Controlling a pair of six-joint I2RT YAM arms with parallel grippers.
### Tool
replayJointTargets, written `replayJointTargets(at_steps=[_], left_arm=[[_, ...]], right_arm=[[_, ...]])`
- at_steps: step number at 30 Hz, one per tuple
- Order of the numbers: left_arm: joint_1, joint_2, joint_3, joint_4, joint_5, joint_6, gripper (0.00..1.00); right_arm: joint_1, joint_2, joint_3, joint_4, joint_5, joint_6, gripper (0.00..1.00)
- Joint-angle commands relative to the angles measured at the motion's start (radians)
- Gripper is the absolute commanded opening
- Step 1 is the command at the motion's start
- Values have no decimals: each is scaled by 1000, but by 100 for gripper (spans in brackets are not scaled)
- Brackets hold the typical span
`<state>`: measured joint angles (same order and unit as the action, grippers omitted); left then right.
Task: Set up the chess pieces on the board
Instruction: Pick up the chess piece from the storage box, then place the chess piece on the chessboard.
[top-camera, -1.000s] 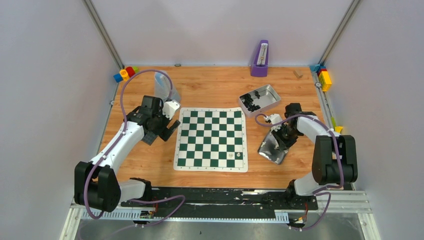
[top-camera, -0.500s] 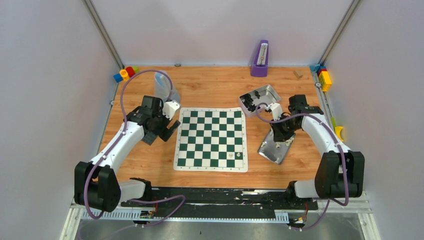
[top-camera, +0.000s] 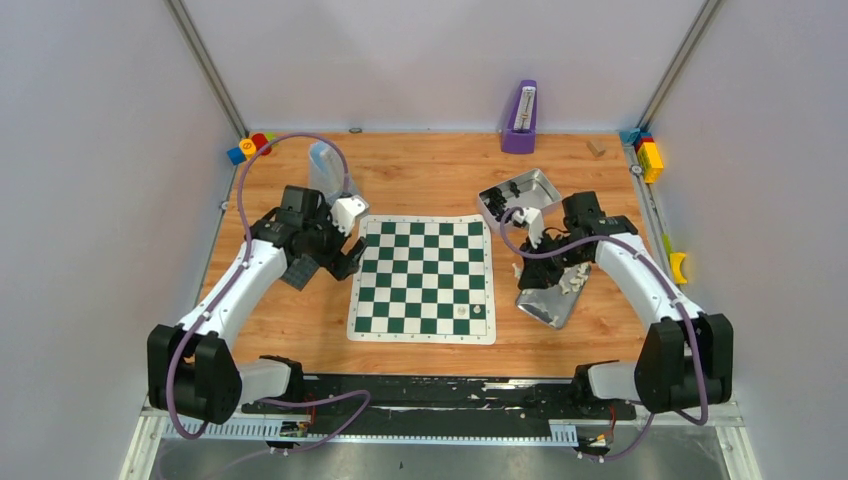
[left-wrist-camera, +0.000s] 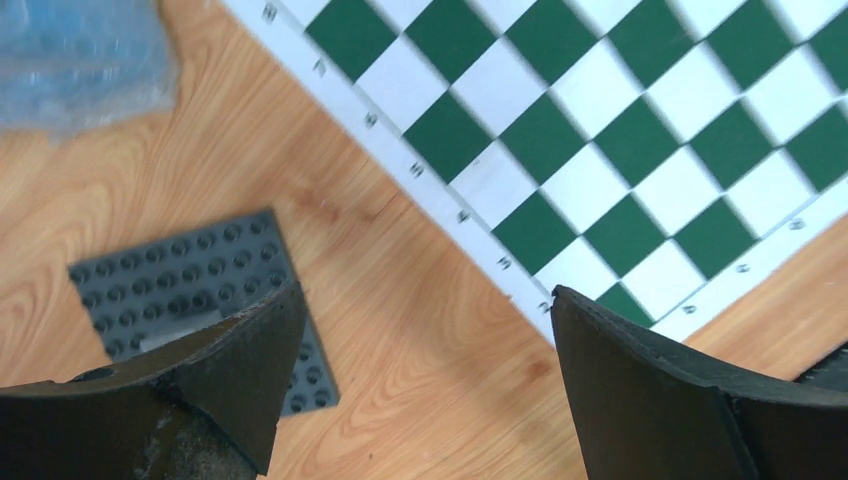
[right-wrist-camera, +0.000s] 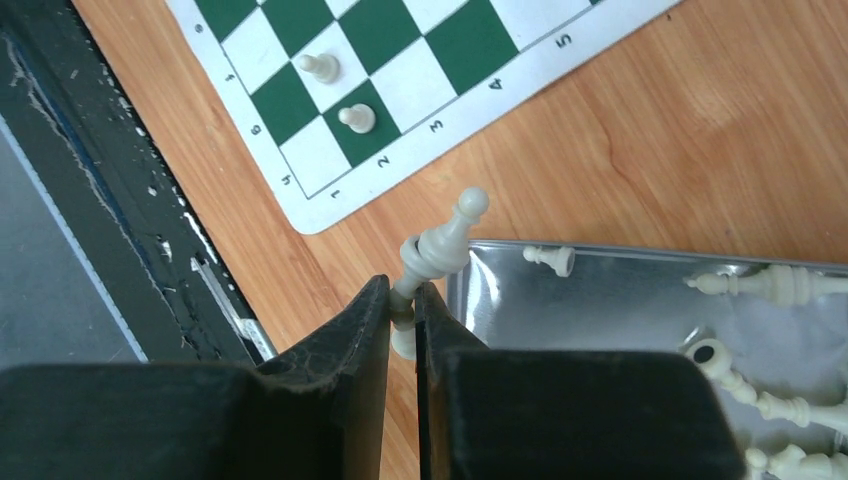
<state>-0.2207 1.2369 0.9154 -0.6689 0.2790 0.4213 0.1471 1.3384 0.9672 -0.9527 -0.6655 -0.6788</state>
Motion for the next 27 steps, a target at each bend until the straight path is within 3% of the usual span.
replayJointTargets(at_steps=[1, 5, 16, 27], left_arm=[[3, 8, 93, 25, 299, 16, 100], [-21, 77, 187, 67, 481, -67, 99], [-173, 364, 410, 196, 740, -358, 93], [-240, 545, 491, 230, 877, -549, 88]], right_arm=[[40, -76, -14, 36, -121, -8, 2], [106, -98, 2, 78, -146, 18, 2], [307, 5, 85, 240, -142, 112, 2], [367, 67, 114, 336, -103, 167, 1]])
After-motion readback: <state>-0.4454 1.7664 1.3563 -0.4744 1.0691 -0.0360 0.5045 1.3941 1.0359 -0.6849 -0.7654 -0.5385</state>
